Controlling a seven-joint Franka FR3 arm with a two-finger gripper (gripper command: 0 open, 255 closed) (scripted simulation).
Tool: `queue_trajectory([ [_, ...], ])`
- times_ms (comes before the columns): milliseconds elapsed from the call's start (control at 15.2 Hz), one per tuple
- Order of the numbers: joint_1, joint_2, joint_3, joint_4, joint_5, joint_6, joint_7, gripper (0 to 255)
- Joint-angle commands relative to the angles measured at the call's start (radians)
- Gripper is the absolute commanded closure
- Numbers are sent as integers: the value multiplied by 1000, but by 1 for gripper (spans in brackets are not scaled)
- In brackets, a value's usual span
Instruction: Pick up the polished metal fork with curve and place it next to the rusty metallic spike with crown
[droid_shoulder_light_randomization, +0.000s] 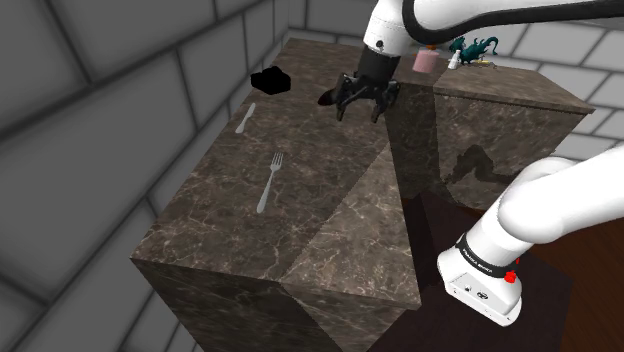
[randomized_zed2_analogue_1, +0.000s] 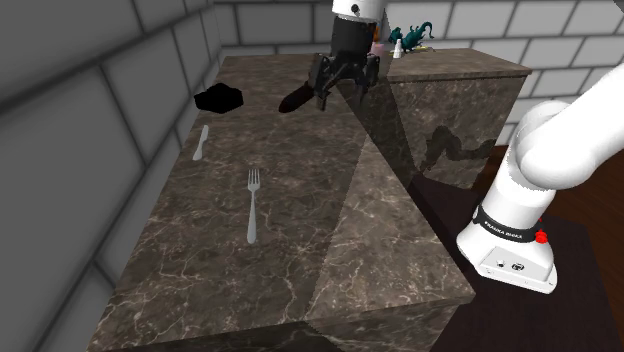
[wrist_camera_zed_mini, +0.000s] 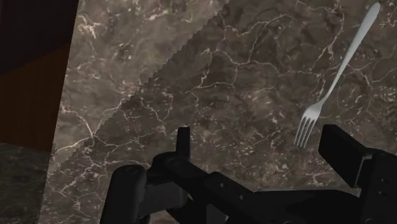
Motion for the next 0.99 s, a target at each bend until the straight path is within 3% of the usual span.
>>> queue_trajectory([
  [0,-13,74,54,22,-6,55,79,0],
  [462,-71,349,216,138,-116,196,370,0],
  [726,-88,537,279,238,-250,243,567,0],
  [924,-70,687,290,332,-369,253,717,0],
])
